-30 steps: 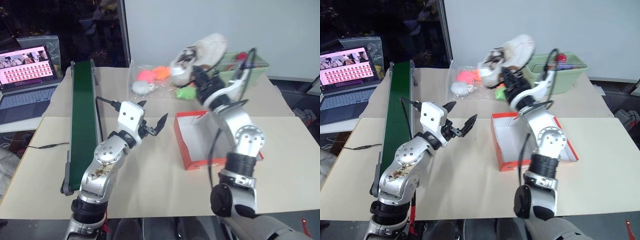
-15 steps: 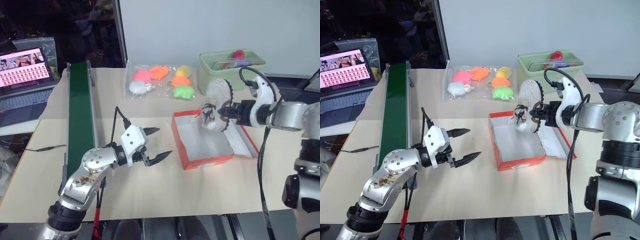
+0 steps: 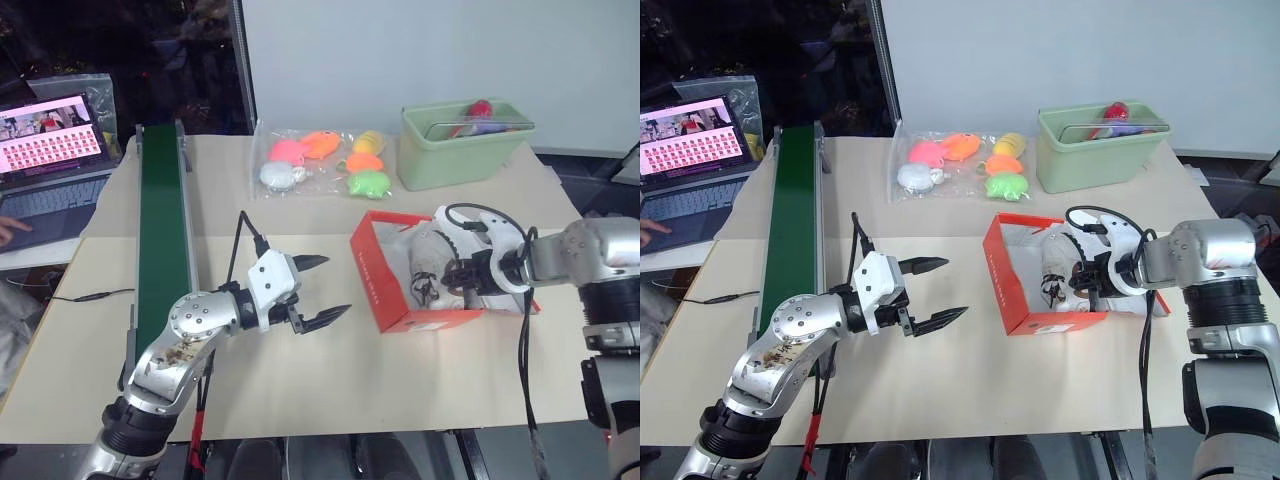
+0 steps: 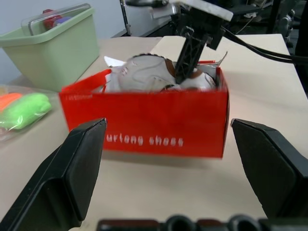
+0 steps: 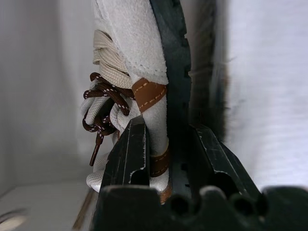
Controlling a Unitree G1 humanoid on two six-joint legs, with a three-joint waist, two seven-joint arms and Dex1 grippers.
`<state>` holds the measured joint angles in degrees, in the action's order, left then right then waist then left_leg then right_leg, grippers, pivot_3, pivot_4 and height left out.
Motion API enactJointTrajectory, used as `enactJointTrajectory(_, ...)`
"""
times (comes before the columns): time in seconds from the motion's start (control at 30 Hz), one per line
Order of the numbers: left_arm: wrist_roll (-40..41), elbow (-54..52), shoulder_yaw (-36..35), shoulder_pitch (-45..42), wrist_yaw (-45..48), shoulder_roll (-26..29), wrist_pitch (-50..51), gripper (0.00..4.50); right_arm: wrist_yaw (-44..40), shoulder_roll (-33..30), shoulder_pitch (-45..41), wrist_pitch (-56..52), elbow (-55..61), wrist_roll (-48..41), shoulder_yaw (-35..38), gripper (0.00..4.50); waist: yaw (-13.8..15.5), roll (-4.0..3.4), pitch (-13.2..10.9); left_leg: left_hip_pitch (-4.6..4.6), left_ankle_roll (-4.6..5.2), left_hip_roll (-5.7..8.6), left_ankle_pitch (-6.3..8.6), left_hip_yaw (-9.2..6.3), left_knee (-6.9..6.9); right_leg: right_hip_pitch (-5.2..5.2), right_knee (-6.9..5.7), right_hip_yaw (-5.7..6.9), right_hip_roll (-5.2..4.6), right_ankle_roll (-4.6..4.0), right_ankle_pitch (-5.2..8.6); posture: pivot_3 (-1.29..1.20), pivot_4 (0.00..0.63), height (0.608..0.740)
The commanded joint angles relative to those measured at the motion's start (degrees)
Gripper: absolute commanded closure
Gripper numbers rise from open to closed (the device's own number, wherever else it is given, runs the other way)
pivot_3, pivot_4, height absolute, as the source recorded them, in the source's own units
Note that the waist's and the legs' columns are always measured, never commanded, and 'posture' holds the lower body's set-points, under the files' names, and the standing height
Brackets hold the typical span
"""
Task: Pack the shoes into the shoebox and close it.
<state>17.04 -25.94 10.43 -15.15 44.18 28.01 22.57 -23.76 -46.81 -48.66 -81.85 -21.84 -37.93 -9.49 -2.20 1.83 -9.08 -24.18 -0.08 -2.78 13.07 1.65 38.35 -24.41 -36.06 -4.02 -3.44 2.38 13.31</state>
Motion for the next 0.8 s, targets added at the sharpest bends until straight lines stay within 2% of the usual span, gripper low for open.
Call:
enactJointTrajectory(0.03,0.21,-3.71,0.04,0.33,-1.12,0.00,0.48,0.07,-4.54,-0.08,-2.85,3.03,-1.50,3.92,-1.39,3.48,0.03,0.00,0.00,0.00,0.00,0.00,0.00,0.00,0.01,0.00,-0.01,0.00,0.00,0.00,0.00,0.00,0.150,0.729)
enactJointTrajectory(0.17,0.00,-4.62,0.11,1.00,-2.25,-0.18,1.07,0.07,-6.43,2.04,-4.65,3.65,-3.22,6.50,-0.92,3.48,-0.13,0.00,0.00,0.02,0.00,0.00,0.00,0.00,0.02,0.01,-0.03,0.00,0.00,0.00,-0.01,0.00,0.150,0.729)
enactJointTrajectory(0.2,-0.01,-4.81,0.13,1.12,-2.45,-0.25,1.21,0.00,-6.47,2.68,-5.03,3.37,-3.56,6.86,-0.09,2.79,-0.16,0.00,0.00,0.03,0.00,0.00,0.00,-0.01,0.02,0.00,-0.04,0.00,0.00,0.00,-0.01,0.00,0.150,0.729)
enactJointTrajectory(0.23,-0.03,-4.98,0.19,1.23,-2.60,-0.27,1.30,0.00,-6.48,3.24,-5.34,3.04,-3.73,7.19,0.71,2.67,-0.14,0.00,0.00,0.03,0.00,0.00,0.00,-0.01,0.02,0.00,-0.04,0.00,0.01,0.00,-0.01,0.00,0.150,0.729)
enactJointTrajectory(0.4,0.04,-4.51,0.40,0.89,-2.82,-0.39,1.06,0.00,-5.65,5.60,-6.70,1.46,-2.80,8.69,3.05,0.89,0.06,0.00,0.00,0.02,0.00,0.00,0.00,-0.01,0.02,0.01,-0.04,0.00,0.00,0.01,-0.01,0.00,0.150,0.729)
enactJointTrajectory(0.5,-0.02,-3.81,0.51,0.36,-2.70,-0.52,0.67,0.00,-4.93,6.51,-6.61,0.89,0.81,9.34,3.74,0.04,0.19,-0.01,0.00,0.02,0.00,0.00,0.00,-0.01,0.02,0.01,-0.04,0.01,0.00,0.01,-0.01,0.00,0.150,0.729)
enactJointTrajectory(0.67,-0.78,-1.49,-0.35,-0.82,-3.47,-1.04,-0.56,0.00,-2.23,8.23,-6.83,-0.33,9.89,9.79,7.03,0.04,0.26,-0.01,0.00,0.01,0.00,0.00,0.00,-0.02,0.02,-0.01,-0.07,0.01,0.00,0.01,-0.01,0.00,0.150,0.729)
enactJointTrajectory(0.8,-3.89,2.52,-4.36,-2.94,-11.38,-4.06,-0.73,0.00,2.16,10.55,-6.98,-0.14,20.34,10.62,12.65,0.04,0.21,-0.02,0.00,0.02,0.00,0.00,0.00,-0.02,0.03,-0.01,-0.08,0.01,0.00,0.01,-0.01,0.00,0.150,0.729)
